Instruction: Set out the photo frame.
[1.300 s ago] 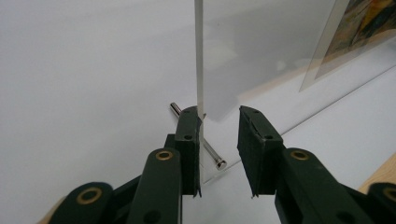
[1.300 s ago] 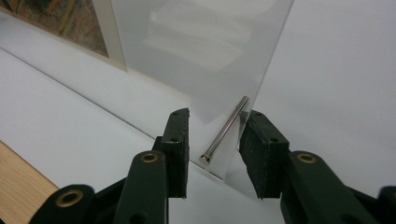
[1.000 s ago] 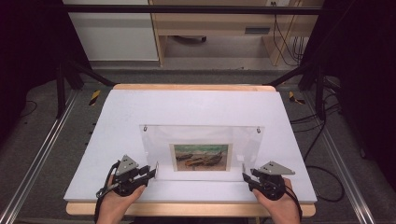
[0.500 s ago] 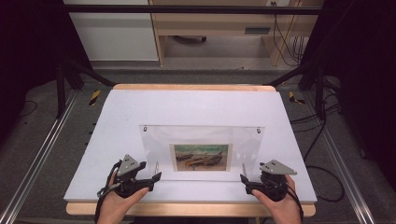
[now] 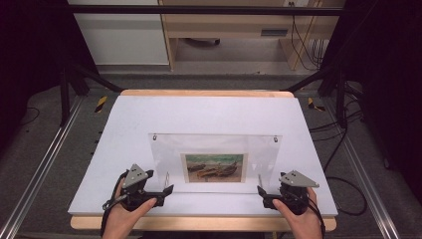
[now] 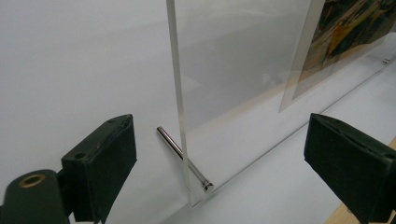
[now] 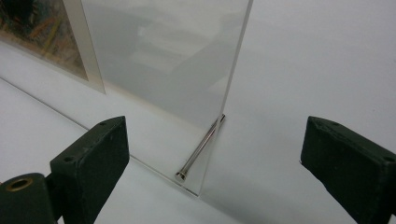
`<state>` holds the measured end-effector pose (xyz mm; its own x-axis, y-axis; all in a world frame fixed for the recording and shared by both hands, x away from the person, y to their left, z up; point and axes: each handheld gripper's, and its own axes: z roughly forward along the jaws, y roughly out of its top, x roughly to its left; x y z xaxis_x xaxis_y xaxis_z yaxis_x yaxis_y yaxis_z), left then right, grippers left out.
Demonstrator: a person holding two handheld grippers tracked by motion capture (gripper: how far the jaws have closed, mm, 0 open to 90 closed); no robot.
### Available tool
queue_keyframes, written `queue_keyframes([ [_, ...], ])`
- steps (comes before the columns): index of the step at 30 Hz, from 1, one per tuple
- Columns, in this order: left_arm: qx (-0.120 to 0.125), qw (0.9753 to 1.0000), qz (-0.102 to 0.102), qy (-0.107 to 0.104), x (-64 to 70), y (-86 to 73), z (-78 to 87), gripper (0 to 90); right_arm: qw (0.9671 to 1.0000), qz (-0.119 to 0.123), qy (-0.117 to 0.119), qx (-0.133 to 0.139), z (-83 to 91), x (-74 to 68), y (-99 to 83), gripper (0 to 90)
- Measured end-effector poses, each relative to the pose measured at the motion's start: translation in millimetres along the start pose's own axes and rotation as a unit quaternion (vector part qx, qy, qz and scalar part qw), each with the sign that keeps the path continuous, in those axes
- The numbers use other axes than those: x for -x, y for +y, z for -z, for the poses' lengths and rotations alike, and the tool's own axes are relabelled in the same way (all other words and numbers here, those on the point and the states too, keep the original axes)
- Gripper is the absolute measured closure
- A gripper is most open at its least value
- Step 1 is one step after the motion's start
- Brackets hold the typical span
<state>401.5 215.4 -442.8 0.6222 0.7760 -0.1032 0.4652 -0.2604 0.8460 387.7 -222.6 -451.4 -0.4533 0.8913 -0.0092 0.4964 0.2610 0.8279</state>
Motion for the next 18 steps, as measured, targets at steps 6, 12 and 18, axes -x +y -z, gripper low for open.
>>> queue_keyframes([
  [6, 0.012, 0.9999, -0.01, 0.002, -1.6, 0.0, 4.3, 8.8, 0.9999, 0.002, 0.002, 0.01, 4.9, 2.4, 0.4, 8.2],
  [12, 0.015, 0.9998, -0.009, 0.005, -7.5, -2.9, 10.3, 9.5, 0.9998, -0.007, -0.006, 0.017, 14.6, 6.4, -2.7, 11.3],
  [18, 0.003, 0.9998, -0.018, 0.008, -9.5, -9.8, 15.2, 12.2, 0.9996, -0.013, -0.018, 0.02, 23.4, 13.2, -6.9, 12.8],
])
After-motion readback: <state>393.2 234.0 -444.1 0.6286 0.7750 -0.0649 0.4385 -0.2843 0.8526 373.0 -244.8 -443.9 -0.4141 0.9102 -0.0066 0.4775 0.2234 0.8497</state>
